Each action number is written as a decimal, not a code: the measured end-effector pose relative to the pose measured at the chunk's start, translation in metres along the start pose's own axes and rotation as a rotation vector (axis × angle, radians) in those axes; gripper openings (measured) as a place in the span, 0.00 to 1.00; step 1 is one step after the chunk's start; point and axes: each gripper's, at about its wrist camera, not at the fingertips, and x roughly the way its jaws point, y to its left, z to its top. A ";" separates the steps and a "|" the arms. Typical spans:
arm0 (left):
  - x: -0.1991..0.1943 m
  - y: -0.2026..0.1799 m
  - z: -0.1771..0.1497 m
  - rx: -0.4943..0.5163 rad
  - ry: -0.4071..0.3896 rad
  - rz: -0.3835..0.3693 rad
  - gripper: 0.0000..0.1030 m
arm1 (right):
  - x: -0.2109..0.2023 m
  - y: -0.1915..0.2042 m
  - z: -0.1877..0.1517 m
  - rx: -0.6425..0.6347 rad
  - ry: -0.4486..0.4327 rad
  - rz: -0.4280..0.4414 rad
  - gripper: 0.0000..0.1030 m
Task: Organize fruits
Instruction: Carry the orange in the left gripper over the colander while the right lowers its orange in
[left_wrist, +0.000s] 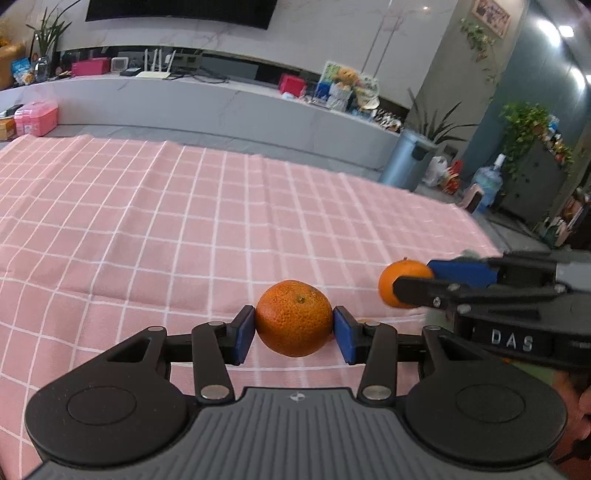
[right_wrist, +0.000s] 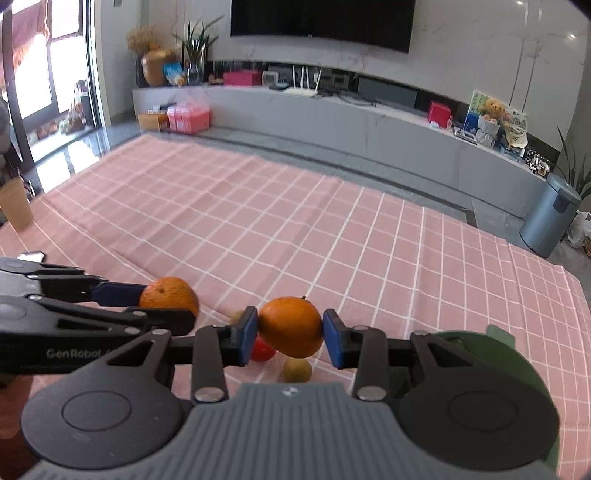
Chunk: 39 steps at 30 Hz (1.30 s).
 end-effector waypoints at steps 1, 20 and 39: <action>-0.002 -0.004 0.002 0.004 -0.004 -0.008 0.50 | -0.006 0.000 -0.001 0.005 -0.008 0.002 0.34; 0.013 -0.115 0.002 0.219 0.071 -0.186 0.50 | -0.094 -0.063 -0.062 0.025 -0.003 -0.127 0.34; 0.074 -0.160 -0.016 0.351 0.247 -0.203 0.50 | -0.067 -0.113 -0.093 -0.002 0.085 -0.181 0.34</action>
